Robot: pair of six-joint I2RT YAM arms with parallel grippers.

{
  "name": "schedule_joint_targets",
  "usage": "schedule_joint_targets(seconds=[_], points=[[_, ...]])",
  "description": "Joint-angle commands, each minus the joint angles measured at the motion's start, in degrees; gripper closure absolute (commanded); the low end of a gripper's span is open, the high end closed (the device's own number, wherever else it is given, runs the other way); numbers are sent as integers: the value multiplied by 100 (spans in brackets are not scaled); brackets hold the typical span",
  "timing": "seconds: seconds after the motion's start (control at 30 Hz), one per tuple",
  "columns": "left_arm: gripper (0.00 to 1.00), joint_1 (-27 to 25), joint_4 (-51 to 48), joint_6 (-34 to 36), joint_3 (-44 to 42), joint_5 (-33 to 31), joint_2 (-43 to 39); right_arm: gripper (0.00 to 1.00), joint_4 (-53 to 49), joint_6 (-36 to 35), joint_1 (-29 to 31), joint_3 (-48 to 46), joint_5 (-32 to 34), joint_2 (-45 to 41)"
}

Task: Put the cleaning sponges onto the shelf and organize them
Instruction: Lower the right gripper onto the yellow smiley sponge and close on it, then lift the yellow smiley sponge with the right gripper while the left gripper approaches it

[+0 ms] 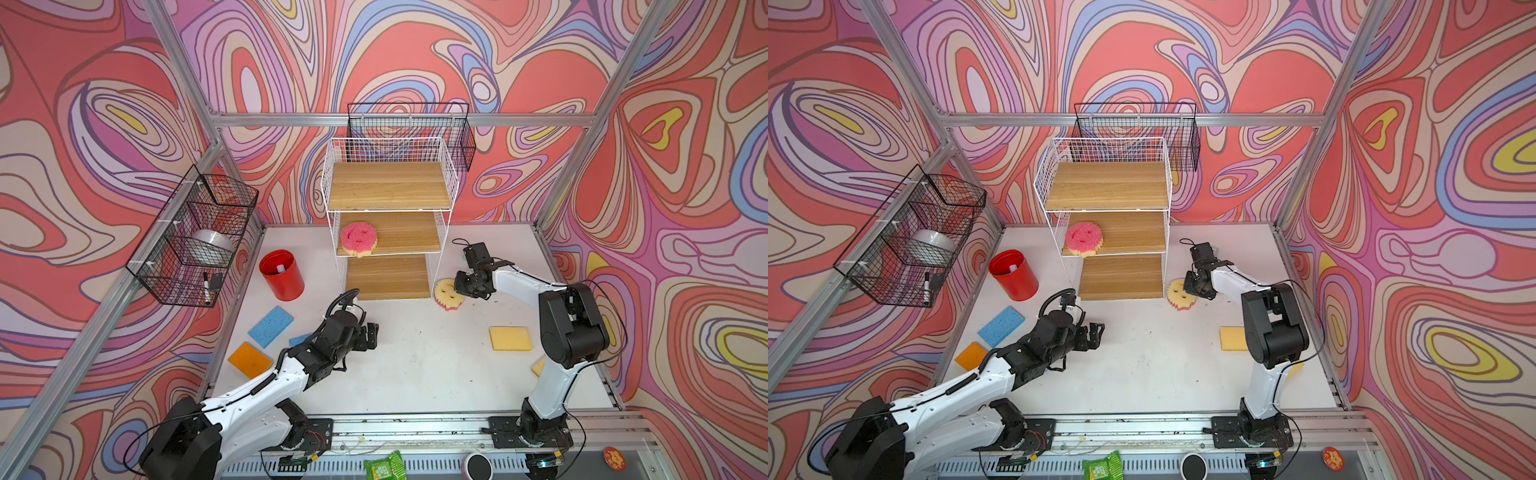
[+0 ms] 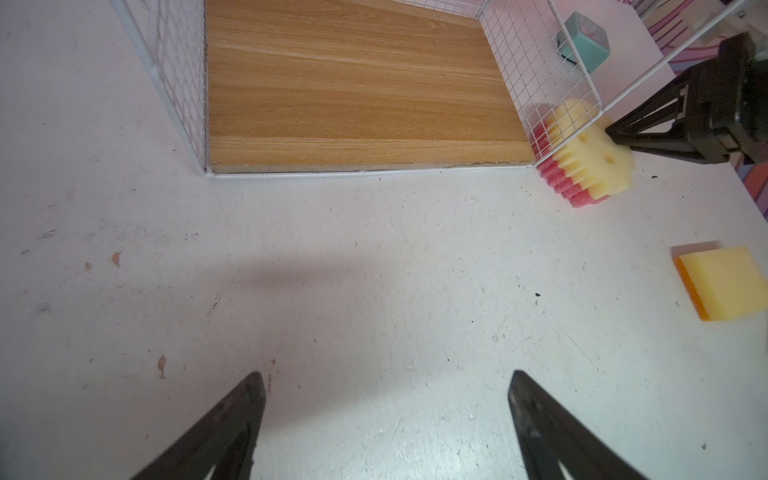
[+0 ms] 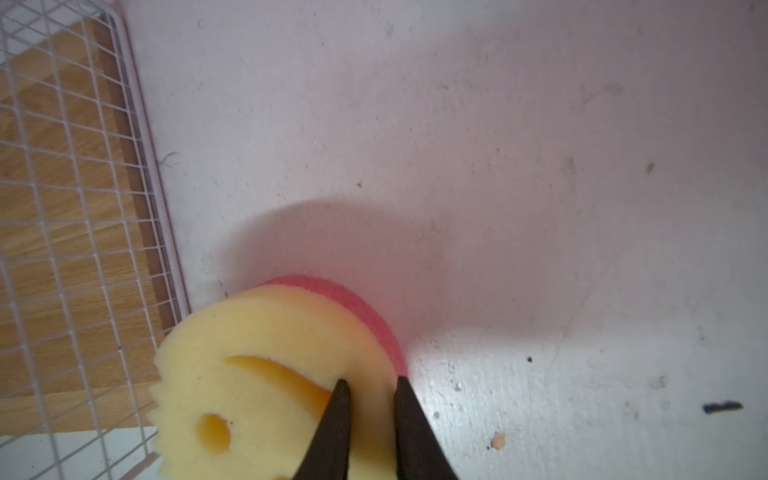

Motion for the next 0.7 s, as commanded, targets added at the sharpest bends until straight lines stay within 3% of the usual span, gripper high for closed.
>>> schedule_joint_targets(seconds=[0.0, 0.3, 0.47, 0.67], points=[[7, -2, -120, 27, -14, -45, -147, 82, -111, -88, -13, 68, -39, 54], [10, -19, -74, -131, 213, 583, -171, 83, -119, -139, -9, -388, -94, -447], [11, -294, -79, -268, 336, 607, -182, 83, -101, -75, -14, -808, -188, -1164], [11, -437, 555, -788, 288, 1072, -226, 83, -104, -42, -15, -1410, -473, -2099]])
